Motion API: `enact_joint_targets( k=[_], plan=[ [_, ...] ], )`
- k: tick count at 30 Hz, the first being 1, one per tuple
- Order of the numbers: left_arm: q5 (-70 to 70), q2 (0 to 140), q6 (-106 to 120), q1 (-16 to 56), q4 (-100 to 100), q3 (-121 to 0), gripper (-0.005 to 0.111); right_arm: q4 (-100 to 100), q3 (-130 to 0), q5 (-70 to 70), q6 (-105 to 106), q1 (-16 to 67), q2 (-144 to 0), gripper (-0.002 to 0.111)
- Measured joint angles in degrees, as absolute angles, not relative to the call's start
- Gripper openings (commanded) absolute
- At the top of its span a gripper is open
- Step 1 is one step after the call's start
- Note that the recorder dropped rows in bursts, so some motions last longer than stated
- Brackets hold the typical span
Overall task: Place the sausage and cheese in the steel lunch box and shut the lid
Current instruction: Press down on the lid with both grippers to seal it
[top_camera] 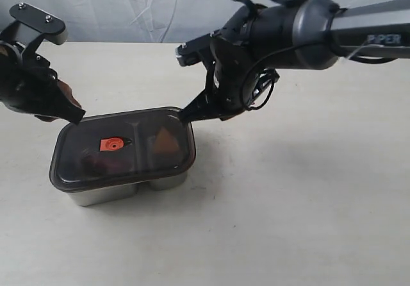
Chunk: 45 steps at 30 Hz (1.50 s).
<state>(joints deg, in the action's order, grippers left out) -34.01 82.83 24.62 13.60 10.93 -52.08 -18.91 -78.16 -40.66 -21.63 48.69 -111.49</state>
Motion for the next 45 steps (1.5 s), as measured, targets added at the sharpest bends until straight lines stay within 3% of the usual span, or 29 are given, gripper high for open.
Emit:
enact_joint_targets(
  k=[2,8,13,16,45],
  plan=[
    [-35.23,82.83,25.64,13.6,13.18,-51.18,0.013,-17.78,-78.16,-39.95,-20.59,49.49,-109.17,-0.001],
    [-37.32,82.83,36.29,13.6,24.29,-47.66,0.014,-1.03,-78.5,-36.78,-5.35,54.63,-109.26,-0.001],
    [-38.53,82.83,37.33,13.6,26.13,-46.75,0.014,1.65,-78.74,-36.92,-3.82,54.83,-112.82,-0.001],
    [-38.64,82.83,37.33,13.6,26.24,-45.29,0.0,1.86,-78.87,-36.55,-3.66,54.83,-113.2,-0.001],
    [-43.04,87.64,25.06,13.6,19.66,-42.93,0.0,2.98,-79.29,-34.67,-3.54,54.83,-113.85,-0.001]
  ],
)
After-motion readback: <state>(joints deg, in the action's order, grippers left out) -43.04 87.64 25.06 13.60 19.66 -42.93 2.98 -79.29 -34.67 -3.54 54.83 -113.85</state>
